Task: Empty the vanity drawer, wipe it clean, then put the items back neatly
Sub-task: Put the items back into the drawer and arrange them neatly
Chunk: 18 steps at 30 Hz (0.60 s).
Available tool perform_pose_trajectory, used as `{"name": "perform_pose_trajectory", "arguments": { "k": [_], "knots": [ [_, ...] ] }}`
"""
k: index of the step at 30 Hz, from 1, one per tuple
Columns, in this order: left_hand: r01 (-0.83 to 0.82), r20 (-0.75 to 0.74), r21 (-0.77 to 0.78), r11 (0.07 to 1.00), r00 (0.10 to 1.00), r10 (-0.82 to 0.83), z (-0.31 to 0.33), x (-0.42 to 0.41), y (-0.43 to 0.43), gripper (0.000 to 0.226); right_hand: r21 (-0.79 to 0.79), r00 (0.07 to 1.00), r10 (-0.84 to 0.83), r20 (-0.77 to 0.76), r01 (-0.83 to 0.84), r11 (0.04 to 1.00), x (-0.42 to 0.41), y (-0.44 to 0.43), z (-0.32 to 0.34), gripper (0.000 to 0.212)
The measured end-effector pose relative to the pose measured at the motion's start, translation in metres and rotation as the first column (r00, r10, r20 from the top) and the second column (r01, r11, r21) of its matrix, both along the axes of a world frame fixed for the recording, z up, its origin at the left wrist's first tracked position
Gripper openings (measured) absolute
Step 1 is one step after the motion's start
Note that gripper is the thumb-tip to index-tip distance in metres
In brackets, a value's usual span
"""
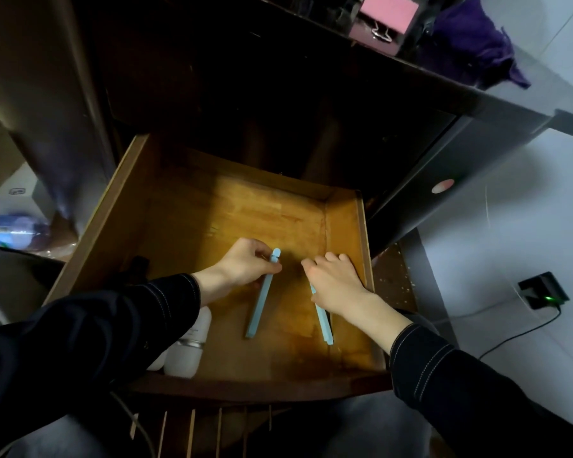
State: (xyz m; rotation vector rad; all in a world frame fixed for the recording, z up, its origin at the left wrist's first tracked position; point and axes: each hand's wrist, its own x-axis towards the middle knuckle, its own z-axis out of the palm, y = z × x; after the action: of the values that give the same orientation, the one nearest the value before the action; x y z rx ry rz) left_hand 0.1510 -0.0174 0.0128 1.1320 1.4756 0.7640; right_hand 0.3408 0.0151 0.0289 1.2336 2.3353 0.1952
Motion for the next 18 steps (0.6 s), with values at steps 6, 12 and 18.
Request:
{"name": "perform_pose_trajectory", "arguments": {
  "k": [6,12,18],
  "knots": [
    [-0.001,-0.006,-0.01,1.0,1.0,0.001,-0.001,0.0,0.001,0.02,-0.054,0.997,-0.041,0.063,0.044,0.998,-0.006,0.006,0.004,0.051],
    [-0.016,0.007,-0.005,1.0,1.0,0.016,-0.002,-0.001,0.002,0.02,-0.06,0.975,0.011,0.22,0.002,0.998,-0.011,0.006,0.01,0.04],
    [-0.002,0.02,-0.001,1.0,1.0,0.002,-0.004,-0.002,0.002,0.016,-0.057,0.948,0.122,0.295,-0.11,0.992,-0.005,0.001,0.02,0.04]
  ]
}}
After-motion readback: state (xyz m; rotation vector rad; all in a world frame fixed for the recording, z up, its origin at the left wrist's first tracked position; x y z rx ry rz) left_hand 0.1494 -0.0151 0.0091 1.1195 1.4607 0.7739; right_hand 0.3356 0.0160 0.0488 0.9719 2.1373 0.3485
